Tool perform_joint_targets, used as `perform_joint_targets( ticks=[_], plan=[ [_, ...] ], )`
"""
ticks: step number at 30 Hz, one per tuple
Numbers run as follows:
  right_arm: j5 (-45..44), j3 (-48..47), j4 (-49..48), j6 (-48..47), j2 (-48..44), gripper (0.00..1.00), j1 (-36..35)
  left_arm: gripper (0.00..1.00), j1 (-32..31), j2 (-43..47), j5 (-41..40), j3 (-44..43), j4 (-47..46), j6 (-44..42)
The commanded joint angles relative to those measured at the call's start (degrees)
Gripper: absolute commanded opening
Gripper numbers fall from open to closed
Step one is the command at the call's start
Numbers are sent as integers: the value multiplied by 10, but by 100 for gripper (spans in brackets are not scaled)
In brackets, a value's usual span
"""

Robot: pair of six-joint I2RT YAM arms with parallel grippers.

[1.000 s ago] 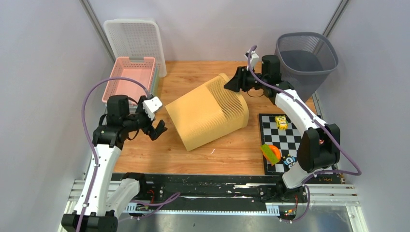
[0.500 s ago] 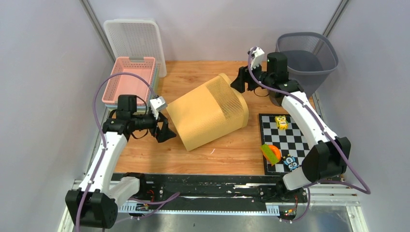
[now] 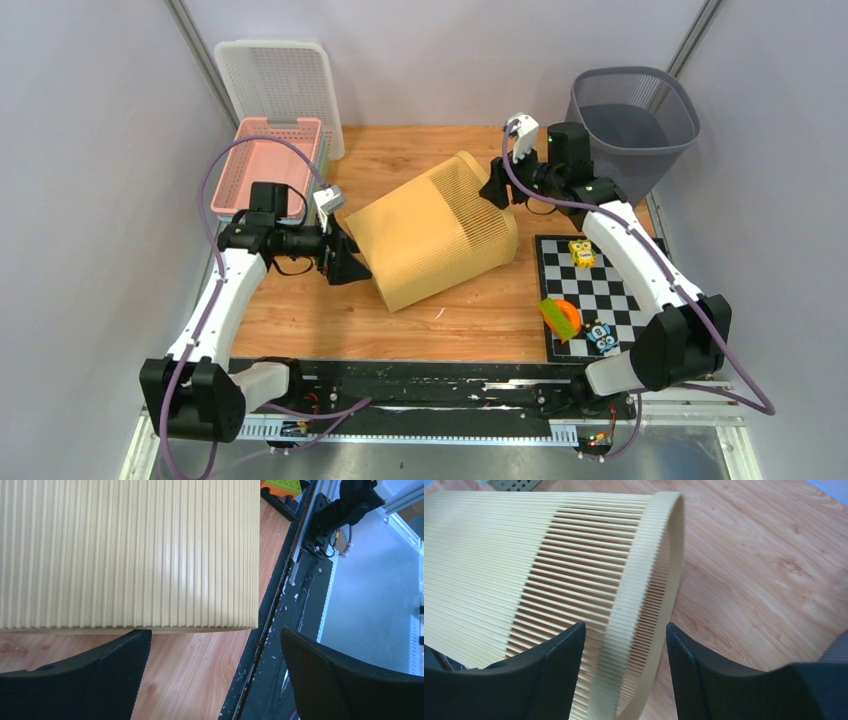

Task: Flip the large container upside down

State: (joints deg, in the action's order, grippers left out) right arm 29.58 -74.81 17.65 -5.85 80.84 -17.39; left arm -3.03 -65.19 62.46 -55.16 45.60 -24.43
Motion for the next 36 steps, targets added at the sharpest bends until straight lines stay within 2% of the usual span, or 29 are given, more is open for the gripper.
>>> perform_joint_targets(
  ticks=[1,5,11,26,36],
  plan=[
    [-3,19,0,-26,1,61,-35,100,0,14,9,6,-59,74],
    [-12,19,-1,-27,11,55,-51,100,0,37,-2,28,-123,142],
    [-10,16,-1,-18,14,52,-59,100,0,49,19,33,-186,228],
    [37,0,1,32,37,52,-59,100,0,79,23,69,-395,440],
    [72,-16,2,81,44,53,-58,100,0,105,6,65,-497,543]
  ],
)
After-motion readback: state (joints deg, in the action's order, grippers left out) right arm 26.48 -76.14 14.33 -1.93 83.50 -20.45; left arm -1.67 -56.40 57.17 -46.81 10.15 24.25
